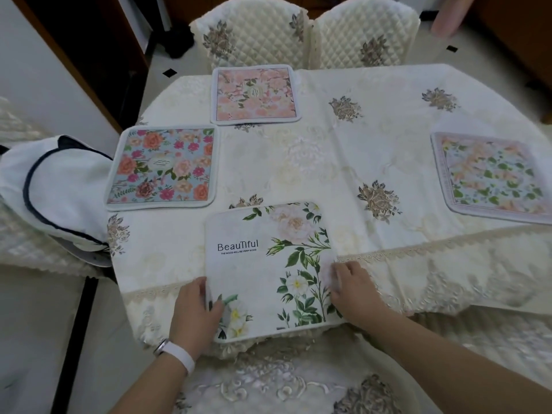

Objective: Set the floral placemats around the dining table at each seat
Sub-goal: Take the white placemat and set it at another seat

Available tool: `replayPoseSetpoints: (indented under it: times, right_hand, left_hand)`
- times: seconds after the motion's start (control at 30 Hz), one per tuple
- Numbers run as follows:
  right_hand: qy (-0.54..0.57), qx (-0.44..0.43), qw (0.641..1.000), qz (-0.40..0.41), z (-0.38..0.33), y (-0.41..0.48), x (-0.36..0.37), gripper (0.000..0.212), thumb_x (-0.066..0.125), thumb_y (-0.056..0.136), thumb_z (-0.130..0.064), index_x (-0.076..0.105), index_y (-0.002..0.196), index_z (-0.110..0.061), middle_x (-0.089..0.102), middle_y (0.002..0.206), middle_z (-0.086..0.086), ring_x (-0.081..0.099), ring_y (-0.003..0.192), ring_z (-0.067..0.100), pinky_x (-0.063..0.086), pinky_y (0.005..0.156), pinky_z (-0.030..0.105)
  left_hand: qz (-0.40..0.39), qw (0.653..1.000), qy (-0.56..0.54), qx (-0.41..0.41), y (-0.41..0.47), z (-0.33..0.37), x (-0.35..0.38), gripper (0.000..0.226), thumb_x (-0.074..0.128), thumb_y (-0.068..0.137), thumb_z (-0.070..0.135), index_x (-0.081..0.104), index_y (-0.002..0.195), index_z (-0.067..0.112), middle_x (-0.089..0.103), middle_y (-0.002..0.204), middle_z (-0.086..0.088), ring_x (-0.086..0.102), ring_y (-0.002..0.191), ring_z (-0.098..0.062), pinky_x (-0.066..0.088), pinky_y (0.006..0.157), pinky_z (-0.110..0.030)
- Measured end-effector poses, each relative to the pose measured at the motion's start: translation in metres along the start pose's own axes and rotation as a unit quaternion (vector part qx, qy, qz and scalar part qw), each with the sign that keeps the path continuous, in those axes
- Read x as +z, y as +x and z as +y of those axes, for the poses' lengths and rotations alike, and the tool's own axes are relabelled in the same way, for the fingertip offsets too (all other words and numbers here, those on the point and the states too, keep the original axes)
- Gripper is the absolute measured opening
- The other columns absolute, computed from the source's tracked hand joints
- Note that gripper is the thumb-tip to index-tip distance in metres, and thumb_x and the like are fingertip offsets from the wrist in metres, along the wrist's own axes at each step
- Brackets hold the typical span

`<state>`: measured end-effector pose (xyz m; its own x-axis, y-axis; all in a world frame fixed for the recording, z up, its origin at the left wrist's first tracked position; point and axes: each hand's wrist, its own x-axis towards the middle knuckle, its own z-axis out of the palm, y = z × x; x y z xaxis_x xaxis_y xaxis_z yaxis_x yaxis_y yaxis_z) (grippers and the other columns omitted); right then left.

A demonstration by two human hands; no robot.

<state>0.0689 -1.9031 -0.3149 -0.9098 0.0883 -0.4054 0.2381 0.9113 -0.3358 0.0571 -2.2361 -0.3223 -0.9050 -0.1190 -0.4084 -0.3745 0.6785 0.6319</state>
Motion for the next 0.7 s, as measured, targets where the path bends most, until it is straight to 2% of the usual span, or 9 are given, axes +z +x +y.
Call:
replayPoseSetpoints:
  times: [0.07,0.17,0.23,0.33,0.4,0.47,0.57,0.7]
  right_hand:
    - [-0.052,-0.025,0.998,-0.018,0.004,-0.009,0.000,0.050,0.053,0.088,-0.026,0.042,0.137,-0.019,0.040,0.137,0.009,0.043,0.119,0.027,0.041,0.099,0.037]
    - [-0.103,-0.048,0.992,-0.060,0.009,-0.020,0.001,0.061,0.049,0.089,-0.035,0.031,0.145,-0.022,0.026,0.152,0.008,0.030,0.135,0.030,0.035,0.108,0.042]
    - [-0.114,-0.063,0.988,-0.079,0.010,-0.025,0.003,0.065,0.048,0.089,-0.039,0.026,0.148,-0.024,0.017,0.159,0.009,0.019,0.145,0.029,0.027,0.115,0.045]
    - [-0.111,-0.062,0.987,-0.100,0.011,-0.030,0.008,0.073,0.048,0.088,-0.046,0.016,0.152,-0.030,0.002,0.164,0.010,0.003,0.151,0.029,0.012,0.120,0.047]
    - [-0.126,-0.065,0.984,-0.104,0.013,-0.031,0.011,0.081,0.052,0.087,-0.052,0.011,0.153,-0.030,-0.003,0.165,0.009,0.000,0.151,0.029,0.008,0.121,0.047]
    - [-0.135,-0.069,0.983,-0.100,0.014,-0.031,0.013,0.086,0.054,0.085,-0.055,0.008,0.154,-0.030,-0.004,0.165,0.010,-0.001,0.151,0.029,0.006,0.121,0.046]
    - [-0.136,-0.067,0.985,-0.088,0.015,-0.032,0.016,0.086,0.054,0.085,-0.055,0.009,0.154,-0.031,-0.003,0.165,0.010,0.000,0.151,0.029,0.004,0.120,0.044]
    - [-0.124,-0.067,0.987,-0.078,0.017,-0.034,0.017,0.083,0.055,0.085,-0.053,0.014,0.153,-0.031,0.002,0.165,0.009,0.005,0.151,0.028,0.005,0.120,0.043]
  left_hand:
    - [-0.025,0.993,0.110,0.037,-0.004,-0.014,0.000,0.049,0.067,0.073,0.050,0.055,0.117,0.031,0.062,0.112,0.006,0.059,0.105,-0.020,0.054,0.085,-0.041]
    - [-0.057,0.978,0.185,0.081,-0.020,-0.010,-0.001,0.087,0.072,0.070,0.055,0.042,0.142,0.016,0.043,0.145,-0.004,0.038,0.134,-0.026,0.036,0.110,-0.043]
    - [-0.066,0.967,0.216,0.117,-0.025,-0.010,0.001,0.099,0.065,0.062,0.065,0.040,0.144,0.015,0.038,0.149,-0.006,0.035,0.135,-0.028,0.034,0.109,-0.042]
    - [-0.043,0.954,0.257,0.147,-0.021,-0.015,0.003,0.104,0.055,0.052,0.075,0.050,0.136,0.013,0.047,0.141,-0.010,0.046,0.126,-0.032,0.045,0.098,-0.044]
    - [-0.046,0.946,0.274,0.167,-0.019,-0.018,0.003,0.103,0.057,0.049,0.077,0.052,0.130,0.014,0.054,0.132,-0.010,0.054,0.116,-0.031,0.052,0.088,-0.043]
    - [-0.051,0.939,0.290,0.178,-0.019,-0.020,0.003,0.103,0.057,0.049,0.080,0.051,0.127,0.014,0.056,0.129,-0.010,0.058,0.113,-0.032,0.054,0.084,-0.042]
    - [-0.049,0.936,0.295,0.185,-0.015,-0.023,0.005,0.106,0.056,0.051,0.081,0.052,0.132,0.012,0.052,0.137,-0.010,0.050,0.126,-0.033,0.048,0.096,-0.044]
    - [-0.045,0.938,0.295,0.176,-0.016,-0.024,0.006,0.111,0.050,0.052,0.084,0.044,0.141,0.016,0.041,0.149,-0.006,0.033,0.141,-0.028,0.036,0.109,-0.043]
